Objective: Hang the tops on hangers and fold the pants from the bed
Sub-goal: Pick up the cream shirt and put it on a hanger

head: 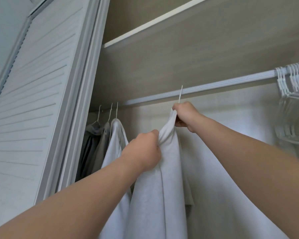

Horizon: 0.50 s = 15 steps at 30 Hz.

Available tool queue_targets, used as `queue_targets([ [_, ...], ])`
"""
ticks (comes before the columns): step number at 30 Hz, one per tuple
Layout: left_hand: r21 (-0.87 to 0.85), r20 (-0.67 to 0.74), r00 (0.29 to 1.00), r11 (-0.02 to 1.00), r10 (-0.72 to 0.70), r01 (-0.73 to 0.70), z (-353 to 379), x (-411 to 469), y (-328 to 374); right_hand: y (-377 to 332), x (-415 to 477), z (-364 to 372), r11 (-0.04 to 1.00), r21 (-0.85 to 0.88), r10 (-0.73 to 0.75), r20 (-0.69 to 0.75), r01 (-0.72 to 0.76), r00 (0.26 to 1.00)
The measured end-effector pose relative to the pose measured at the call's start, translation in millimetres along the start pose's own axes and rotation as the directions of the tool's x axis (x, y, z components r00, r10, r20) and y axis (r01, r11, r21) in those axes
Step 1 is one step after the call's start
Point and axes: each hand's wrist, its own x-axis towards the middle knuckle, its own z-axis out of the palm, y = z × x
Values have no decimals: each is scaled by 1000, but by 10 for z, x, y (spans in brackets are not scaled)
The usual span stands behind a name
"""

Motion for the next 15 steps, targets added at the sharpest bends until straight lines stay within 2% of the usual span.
queue_targets([
  [6,52,30,1000,999,7,-9,141,-56,-198,204,-26,175,999,-17,33,85,-32,996],
  [9,73,61,998,997,16,-21,177,-98,-286,165,-61,214,966,-256,-22,70,39,997],
  [12,98,88,996,995,0,-8,161,-140,-373,99,-140,256,867,-479,-141,33,139,990],
  [15,111,106,994,994,-17,5,136,-188,-456,108,-243,342,815,-557,-85,163,162,983],
])
